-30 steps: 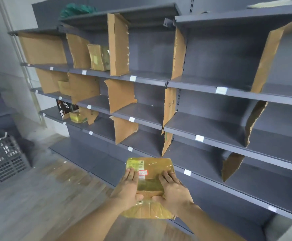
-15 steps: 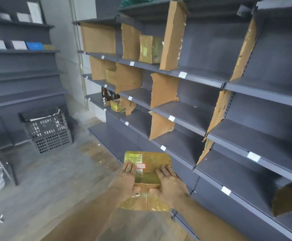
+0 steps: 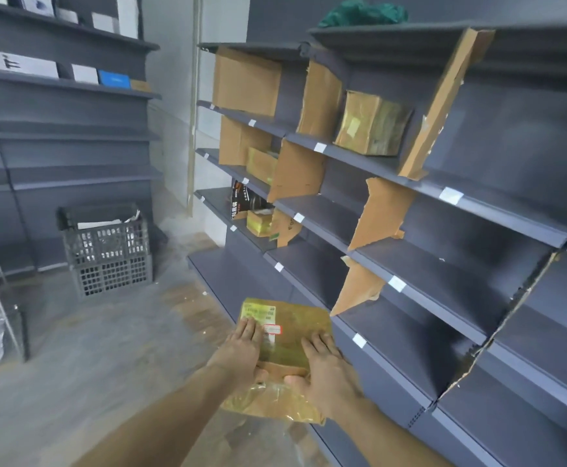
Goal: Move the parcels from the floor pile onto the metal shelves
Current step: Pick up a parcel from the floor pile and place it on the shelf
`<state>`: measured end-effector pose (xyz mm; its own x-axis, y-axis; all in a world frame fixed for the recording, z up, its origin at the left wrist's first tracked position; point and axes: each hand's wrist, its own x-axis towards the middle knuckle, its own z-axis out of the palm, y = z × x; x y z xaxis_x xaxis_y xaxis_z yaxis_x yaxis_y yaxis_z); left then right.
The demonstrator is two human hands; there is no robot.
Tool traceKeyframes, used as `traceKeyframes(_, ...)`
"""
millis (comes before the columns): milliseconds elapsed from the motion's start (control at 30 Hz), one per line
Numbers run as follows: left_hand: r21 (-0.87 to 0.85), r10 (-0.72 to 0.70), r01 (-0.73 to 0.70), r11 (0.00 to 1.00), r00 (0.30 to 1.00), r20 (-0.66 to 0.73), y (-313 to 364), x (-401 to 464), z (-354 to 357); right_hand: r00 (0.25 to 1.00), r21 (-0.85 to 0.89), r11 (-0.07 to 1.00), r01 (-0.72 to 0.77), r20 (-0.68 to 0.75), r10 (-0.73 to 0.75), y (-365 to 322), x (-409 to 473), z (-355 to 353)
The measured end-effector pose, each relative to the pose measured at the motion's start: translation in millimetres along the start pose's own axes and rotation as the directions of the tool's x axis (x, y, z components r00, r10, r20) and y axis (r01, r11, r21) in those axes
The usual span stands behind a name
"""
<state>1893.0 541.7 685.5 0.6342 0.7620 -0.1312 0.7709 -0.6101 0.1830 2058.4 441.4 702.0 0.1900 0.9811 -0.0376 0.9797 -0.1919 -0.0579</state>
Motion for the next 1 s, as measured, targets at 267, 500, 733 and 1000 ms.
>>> traceKeyframes(267,0.029,0.044,-0.043,0.999,0.998,-0.035,-63.1,56.5,-35.9,1.000,-0.015,1.000,-0.009,-0.011,0.009,-31.2,82.8,-15.2)
traceKeyframes(500,0.016,0.022,-0.021,1.000,1.000,-0.023,-95.6,111.9,-40.7,1.000,-0.018,1.000,-0.003,0.014,0.003,-32.8,148.3,-12.6)
traceKeyframes(733,0.041,0.006,-0.006,0.999,1.000,-0.012,-119.7,181.2,-51.4,0.999,0.022,1.000,-0.006,0.031,0.005,-20.5,228.4,1.8)
traceKeyframes(1000,0.079,0.018,-0.023,0.997,0.998,0.065,-136.4,253.1,-49.5,0.997,0.057,0.998,-0.030,0.080,0.025,-1.5,297.7,24.1)
